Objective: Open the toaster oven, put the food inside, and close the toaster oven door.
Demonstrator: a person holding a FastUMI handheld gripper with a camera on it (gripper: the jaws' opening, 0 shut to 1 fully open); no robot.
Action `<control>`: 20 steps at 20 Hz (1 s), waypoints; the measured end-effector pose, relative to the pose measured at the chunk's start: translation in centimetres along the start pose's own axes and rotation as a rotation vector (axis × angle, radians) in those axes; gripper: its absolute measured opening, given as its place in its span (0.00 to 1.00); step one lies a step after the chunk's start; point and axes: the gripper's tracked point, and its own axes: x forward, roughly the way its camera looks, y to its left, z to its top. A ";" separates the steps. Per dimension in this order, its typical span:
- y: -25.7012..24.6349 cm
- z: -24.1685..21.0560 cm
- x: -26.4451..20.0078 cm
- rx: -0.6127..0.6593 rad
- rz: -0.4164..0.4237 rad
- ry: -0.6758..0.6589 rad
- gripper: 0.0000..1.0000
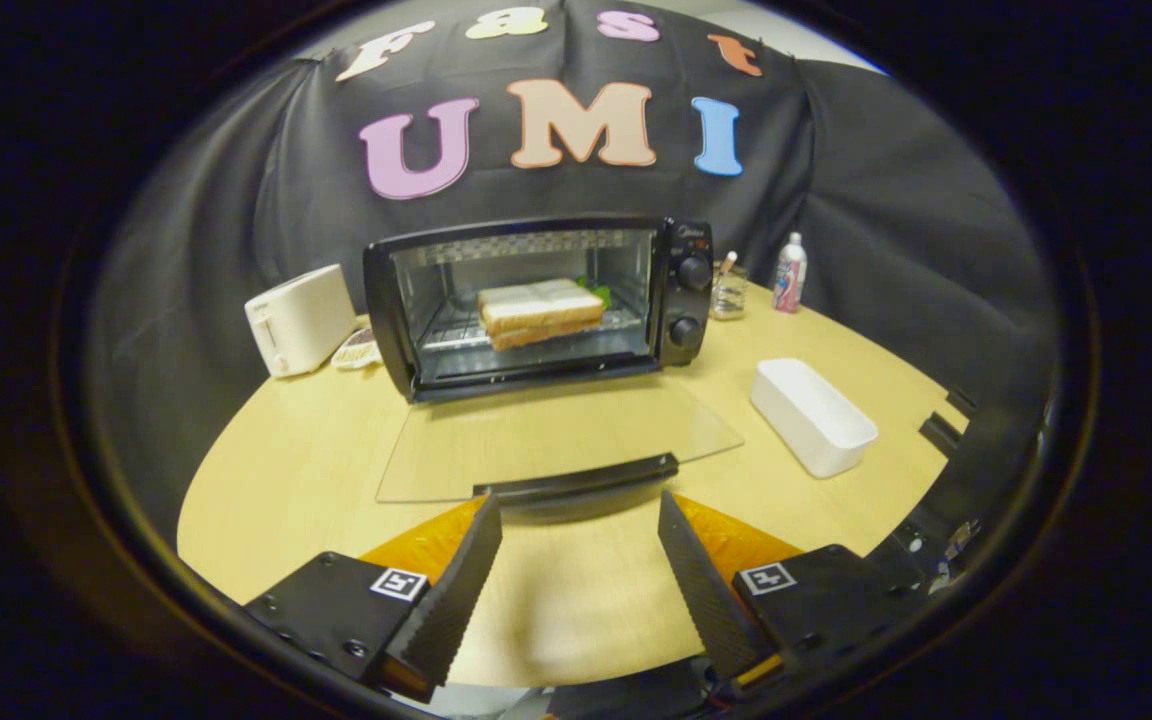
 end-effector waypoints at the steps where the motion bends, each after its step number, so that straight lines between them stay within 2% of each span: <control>1: 0.7 -0.3 0.2 0.007 0.019 0.015 0.97; 11: 3.7 -1.7 3.6 -0.084 0.045 0.096 0.98; 15: 3.1 -1.5 4.2 -0.128 -0.024 0.095 0.98; 20: 3.1 0.1 3.8 -0.156 -0.053 0.043 0.98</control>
